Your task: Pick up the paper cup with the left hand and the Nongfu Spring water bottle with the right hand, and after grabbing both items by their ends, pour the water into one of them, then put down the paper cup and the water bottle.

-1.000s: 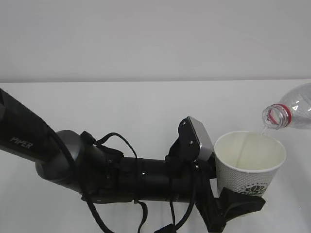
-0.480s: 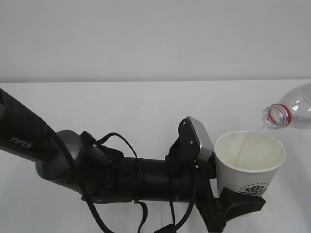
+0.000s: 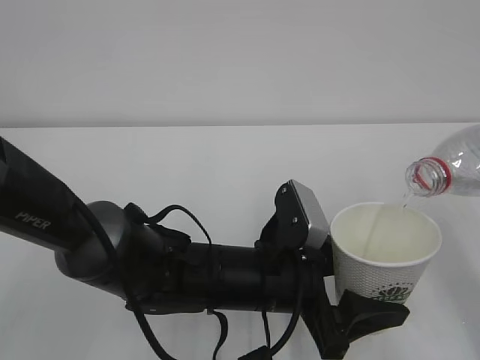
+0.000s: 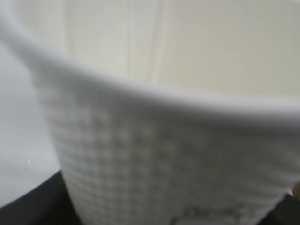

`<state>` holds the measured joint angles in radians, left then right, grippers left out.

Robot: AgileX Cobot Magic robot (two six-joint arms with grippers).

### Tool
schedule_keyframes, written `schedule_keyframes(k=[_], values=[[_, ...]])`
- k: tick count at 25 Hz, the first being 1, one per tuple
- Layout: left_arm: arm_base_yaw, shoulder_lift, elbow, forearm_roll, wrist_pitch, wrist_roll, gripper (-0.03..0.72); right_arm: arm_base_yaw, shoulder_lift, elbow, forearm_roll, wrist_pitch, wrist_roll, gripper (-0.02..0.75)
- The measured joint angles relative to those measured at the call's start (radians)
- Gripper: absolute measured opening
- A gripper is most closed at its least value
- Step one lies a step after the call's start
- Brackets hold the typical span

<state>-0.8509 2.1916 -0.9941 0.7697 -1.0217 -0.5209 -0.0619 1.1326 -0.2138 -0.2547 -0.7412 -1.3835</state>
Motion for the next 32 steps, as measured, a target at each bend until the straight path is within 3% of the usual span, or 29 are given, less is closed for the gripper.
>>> schedule_keyframes(k=[32], values=[[0.000, 0.000, 0.000, 0.000, 0.000, 0.000, 0.543, 0.000, 0.000, 0.000, 0.010, -0.001, -0.012, 0.430]])
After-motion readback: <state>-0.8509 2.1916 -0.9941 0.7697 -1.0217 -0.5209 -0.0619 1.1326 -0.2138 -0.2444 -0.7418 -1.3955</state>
